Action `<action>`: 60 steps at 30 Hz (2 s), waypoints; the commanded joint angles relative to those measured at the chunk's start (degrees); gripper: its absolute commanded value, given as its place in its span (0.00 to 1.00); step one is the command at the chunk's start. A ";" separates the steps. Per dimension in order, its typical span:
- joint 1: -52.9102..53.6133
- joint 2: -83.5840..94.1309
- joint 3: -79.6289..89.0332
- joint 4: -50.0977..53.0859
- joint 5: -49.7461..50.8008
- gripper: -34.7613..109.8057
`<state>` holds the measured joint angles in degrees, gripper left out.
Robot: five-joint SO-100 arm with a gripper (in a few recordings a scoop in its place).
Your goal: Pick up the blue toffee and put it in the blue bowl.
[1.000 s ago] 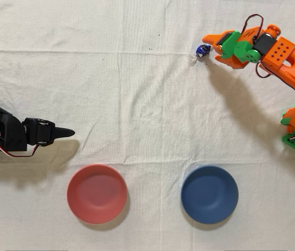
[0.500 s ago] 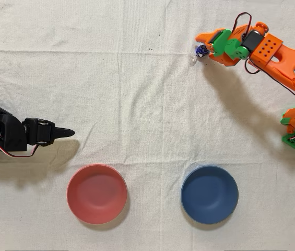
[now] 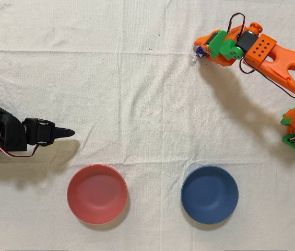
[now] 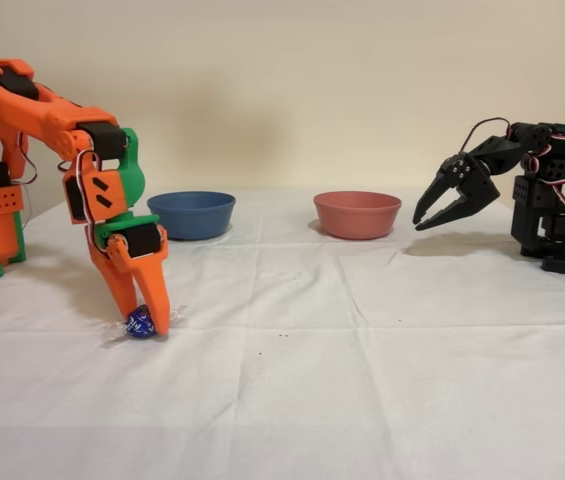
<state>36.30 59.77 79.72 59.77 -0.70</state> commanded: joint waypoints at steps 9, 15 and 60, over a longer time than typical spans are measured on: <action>-0.97 0.79 -2.55 1.67 -1.32 0.34; -0.53 0.62 -2.90 1.67 -2.29 0.33; -17.40 44.82 15.91 13.45 -8.88 0.32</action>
<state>20.65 97.47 99.67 71.54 -8.70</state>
